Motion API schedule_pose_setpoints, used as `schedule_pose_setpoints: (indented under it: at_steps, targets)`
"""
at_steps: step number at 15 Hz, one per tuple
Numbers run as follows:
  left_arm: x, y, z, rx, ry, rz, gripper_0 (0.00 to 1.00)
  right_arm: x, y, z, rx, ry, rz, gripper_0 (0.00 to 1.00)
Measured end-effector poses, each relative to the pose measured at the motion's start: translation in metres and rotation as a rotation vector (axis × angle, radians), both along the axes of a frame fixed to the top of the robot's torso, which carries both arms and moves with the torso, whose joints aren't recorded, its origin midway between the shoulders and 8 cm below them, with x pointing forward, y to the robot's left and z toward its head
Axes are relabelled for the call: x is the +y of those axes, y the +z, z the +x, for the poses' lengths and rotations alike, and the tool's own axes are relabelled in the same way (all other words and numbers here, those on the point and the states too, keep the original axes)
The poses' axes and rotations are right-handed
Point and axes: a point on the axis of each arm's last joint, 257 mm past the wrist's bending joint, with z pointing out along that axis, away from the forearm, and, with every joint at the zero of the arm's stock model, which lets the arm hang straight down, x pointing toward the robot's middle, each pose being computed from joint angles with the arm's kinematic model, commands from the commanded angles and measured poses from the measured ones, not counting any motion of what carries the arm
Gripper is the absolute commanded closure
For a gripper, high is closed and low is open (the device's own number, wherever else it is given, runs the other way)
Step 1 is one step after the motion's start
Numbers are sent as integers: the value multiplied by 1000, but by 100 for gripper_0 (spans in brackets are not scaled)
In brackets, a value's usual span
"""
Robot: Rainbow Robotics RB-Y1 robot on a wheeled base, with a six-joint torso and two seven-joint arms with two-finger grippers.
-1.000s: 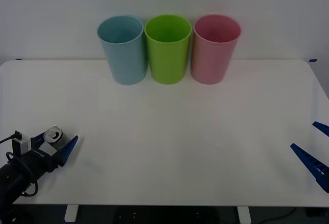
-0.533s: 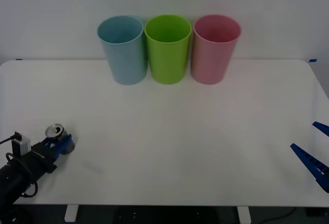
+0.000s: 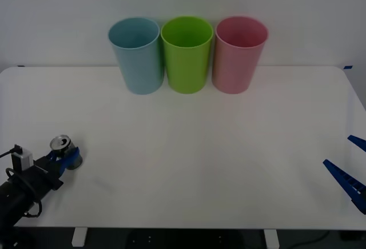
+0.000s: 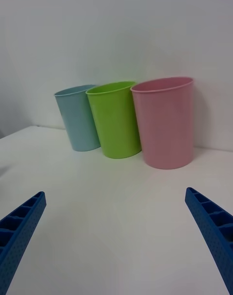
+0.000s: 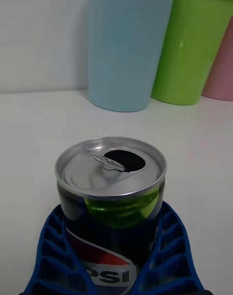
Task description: Grasp the object on the table and drop it into the matching bin: aluminum can to the light blue bin, PET bottle to the pink bin.
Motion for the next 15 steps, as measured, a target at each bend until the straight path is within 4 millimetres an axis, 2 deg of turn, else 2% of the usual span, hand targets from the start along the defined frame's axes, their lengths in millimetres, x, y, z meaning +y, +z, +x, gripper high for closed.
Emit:
schedule_pose_setpoints:
  at_steps: [3,7,15]
  targets:
    - [-6,20,6,-38,-15,-19,100,0,0,0,0,0,0,0]
    - [-14,58,15,-99,-39,-56,100,0,0,0,0,0,0,0]
    - [-36,154,28,-184,-100,-188,100,0,0,0,0,0,0,0]
